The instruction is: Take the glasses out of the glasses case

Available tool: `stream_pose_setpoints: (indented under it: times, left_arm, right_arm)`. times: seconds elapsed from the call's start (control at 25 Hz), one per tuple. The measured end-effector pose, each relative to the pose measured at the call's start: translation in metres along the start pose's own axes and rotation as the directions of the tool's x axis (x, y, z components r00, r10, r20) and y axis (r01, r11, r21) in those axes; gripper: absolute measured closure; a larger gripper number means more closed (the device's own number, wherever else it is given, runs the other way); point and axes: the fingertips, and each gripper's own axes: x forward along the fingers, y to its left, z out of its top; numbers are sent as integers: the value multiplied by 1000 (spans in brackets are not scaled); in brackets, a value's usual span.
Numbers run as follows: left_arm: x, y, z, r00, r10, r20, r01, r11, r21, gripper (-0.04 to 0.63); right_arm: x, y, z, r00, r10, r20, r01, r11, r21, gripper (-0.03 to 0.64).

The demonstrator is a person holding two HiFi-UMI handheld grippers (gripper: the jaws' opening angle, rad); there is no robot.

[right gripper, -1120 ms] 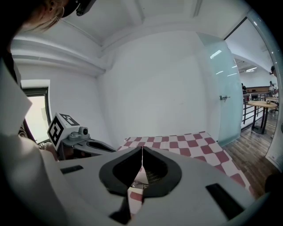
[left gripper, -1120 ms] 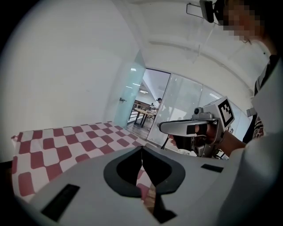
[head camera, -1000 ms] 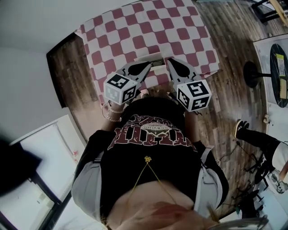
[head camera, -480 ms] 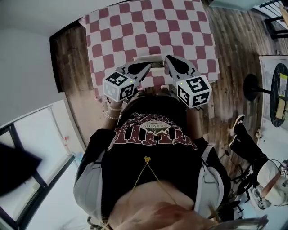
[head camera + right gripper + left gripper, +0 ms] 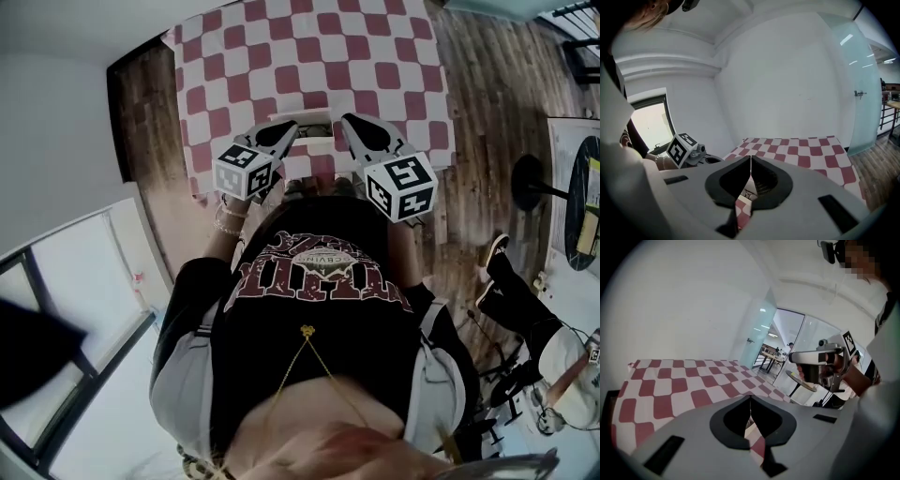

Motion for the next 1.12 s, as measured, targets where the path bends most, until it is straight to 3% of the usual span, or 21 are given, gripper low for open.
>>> stream_pose_setpoints:
  times: [0.44,0.76,0.88,1.12]
  left_arm:
    - [27,21,-42,982,18,-190,-5,998,70,585]
    - [42,29,-68,946,34,-323,28,982,185,584]
    - [47,31,-79,923,58,-381,47,964,261,584]
    - [55,31,-94,861,120,-494,123,894,431,538]
  right_arm:
    - [-8,-17,-18,1000,-13,-28,14,999,32,595]
    - [-10,-25,-23,999,-23,-35,25,999,40,595]
    - [-14,-28,-24,999,-33,-35,35,998,49,595]
    - [-22,-34,-30,997,-59,-40,61,996,70,595]
